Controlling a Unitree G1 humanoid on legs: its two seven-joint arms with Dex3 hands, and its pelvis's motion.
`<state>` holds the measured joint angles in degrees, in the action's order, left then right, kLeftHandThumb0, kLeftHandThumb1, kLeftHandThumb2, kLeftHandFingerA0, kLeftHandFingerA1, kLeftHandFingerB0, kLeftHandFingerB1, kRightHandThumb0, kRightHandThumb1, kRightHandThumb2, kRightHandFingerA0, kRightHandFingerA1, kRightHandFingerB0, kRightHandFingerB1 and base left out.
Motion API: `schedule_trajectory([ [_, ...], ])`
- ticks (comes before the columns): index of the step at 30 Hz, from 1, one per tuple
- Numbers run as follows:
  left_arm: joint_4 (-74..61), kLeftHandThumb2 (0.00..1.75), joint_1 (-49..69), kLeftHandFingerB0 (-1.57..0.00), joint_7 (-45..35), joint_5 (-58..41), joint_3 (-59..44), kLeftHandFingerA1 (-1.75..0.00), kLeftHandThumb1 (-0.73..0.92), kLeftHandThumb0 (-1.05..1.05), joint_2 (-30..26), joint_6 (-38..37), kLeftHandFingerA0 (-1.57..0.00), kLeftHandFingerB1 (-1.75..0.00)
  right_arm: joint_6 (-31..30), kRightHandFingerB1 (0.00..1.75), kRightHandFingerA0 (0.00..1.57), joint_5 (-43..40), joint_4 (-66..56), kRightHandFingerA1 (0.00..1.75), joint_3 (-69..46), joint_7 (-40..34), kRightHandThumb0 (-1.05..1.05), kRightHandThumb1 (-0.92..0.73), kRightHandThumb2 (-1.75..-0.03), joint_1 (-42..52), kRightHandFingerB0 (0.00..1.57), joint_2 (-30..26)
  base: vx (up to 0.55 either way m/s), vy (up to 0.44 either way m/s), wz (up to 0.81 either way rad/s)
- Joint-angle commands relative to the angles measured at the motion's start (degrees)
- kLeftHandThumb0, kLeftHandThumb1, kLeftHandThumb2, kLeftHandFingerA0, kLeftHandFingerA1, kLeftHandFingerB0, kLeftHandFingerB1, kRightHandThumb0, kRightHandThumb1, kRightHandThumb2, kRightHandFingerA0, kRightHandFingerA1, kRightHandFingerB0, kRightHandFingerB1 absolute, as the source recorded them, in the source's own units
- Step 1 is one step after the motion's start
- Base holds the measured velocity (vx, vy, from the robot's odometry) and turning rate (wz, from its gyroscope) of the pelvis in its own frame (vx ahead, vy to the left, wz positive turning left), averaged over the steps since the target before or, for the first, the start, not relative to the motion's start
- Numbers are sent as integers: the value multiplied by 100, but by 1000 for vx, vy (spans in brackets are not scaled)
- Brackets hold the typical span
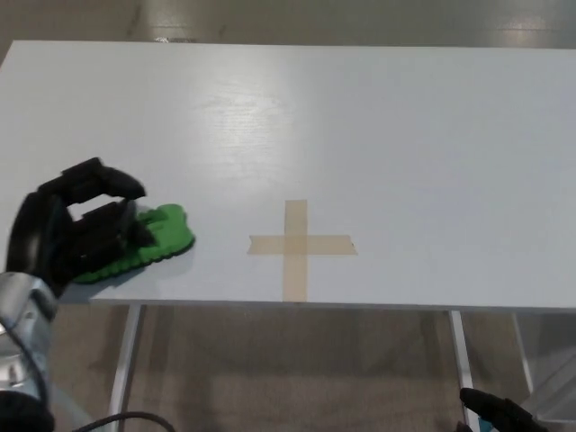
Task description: Use the left hand to press on the green eraser and wipe the desk from center to the left and then back to center.
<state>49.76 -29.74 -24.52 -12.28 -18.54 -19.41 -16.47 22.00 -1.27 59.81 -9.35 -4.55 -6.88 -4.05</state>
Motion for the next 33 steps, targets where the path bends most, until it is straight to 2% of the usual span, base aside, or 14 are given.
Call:
schedule_trajectory([
  [1, 397, 76, 108, -75, -436, -258, -228, -138, 86, 1, -416, 42, -72, -124, -61, 47, 61, 64, 45, 47, 34, -80, -25, -69, -60, 76, 61, -59, 0, 0, 0],
  [7, 981, 73, 1, -77, -396, -156, -328, -132, 83, 0, -792, -215, -73, -120, -48, 47, 60, 77, 58, 47, 39, -89, -26, -69, -60, 92, 61, -49, 0, 0, 0],
  [8, 1116, 77, -28, -87, -290, -96, -316, -123, 72, -11, -896, -246, -85, -113, -25, 47, 60, 79, 100, 47, 36, -92, -26, -69, -60, 92, 61, -50, 0, 0, 0],
  [21, 1891, 78, -270, -90, -488, -253, -488, -119, 68, -19, -1347, -385, -90, -110, 167, 48, 63, -15, 241, 50, -66, 9, -28, -70, -61, 82, 62, -44, 0, 0, 0],
  [31, 1796, 81, -402, -91, -331, 11, -151, -117, 67, -20, -1072, -541, -91, -111, 151, 47, 62, 80, 311, 48, -7, -28, -25, -70, -60, 66, 62, -83, 0, 0, 0],
  [32, 1762, 79, -418, -81, -330, 27, -104, -123, 74, -6, -992, -554, -83, -116, 173, 47, 62, 95, 320, 48, 5, -31, -26, -70, -60, 73, 62, -91, 0, 0, 0],
  [33, 1743, 79, -428, -81, -327, 29, -69, -123, 74, -6, -941, -562, -83, -116, 187, 47, 62, 105, 327, 48, 14, -33, -26, -70, -60, 76, 62, -98, 0, 0, 0],
])
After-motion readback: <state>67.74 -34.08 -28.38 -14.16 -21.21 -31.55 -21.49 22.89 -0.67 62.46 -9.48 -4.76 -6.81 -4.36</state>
